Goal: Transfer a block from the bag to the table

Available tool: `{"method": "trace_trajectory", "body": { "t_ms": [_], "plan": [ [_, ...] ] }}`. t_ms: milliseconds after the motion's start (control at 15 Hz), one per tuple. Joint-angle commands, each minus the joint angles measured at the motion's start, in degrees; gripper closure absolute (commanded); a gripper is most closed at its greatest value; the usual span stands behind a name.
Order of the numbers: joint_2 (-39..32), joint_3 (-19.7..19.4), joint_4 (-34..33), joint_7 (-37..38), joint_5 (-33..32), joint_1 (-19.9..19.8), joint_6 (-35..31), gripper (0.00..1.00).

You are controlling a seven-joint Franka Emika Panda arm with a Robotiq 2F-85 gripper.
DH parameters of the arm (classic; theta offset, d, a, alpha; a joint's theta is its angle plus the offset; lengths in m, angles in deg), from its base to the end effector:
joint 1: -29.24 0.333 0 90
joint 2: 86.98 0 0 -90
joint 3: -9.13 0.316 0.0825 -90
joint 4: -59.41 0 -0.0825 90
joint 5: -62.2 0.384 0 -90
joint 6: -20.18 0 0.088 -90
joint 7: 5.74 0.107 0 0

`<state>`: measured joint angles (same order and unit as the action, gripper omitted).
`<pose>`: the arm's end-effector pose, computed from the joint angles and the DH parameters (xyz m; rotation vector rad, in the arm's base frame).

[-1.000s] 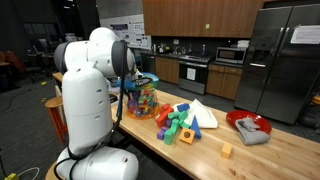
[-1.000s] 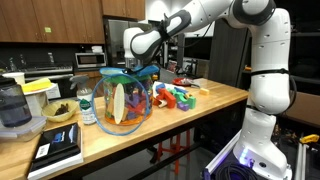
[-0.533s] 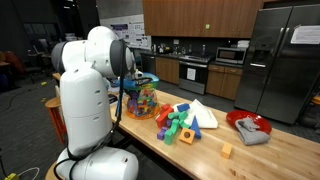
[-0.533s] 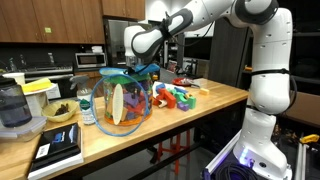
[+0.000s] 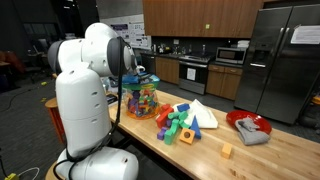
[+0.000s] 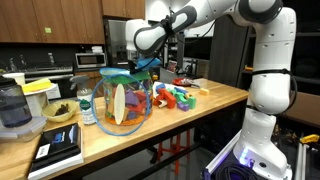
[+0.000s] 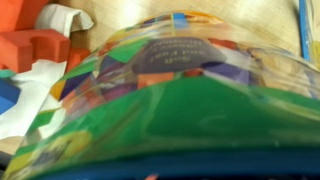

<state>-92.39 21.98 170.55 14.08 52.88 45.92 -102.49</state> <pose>0.5192 0.2828 0.4467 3.0456 0.3792 0.2307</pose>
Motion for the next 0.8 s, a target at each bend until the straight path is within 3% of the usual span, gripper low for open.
{"method": "trace_trajectory", "body": {
  "t_ms": [0, 133, 200, 267, 333, 400, 600, 667, 733],
  "plan": [
    [2.1, -0.6, -1.2, -0.1, -3.3, -0.8, 0.3, 1.0],
    [2.4, -0.7, -2.3, -0.1, -4.4, -1.1, 0.4, 1.0],
    [2.3, -0.7, -2.8, 0.0, -5.0, -1.2, 0.7, 0.93],
    [2.2, -0.6, -3.2, 0.1, -5.5, -1.3, 0.8, 0.73],
    [1.3, -0.3, -3.0, 0.0, -4.1, -1.2, 0.3, 0.69],
    [1.3, -0.3, -3.1, 0.0, -4.1, -1.2, 0.3, 0.89],
    [1.0, -0.3, -3.1, 0.0, -4.1, -1.2, 0.3, 0.7],
    [0.9, -0.2, -3.1, 0.0, -4.1, -1.1, 0.3, 0.69],
    [0.9, -0.2, -3.1, 0.0, -4.1, -1.1, 0.3, 0.44]
  ]
}}
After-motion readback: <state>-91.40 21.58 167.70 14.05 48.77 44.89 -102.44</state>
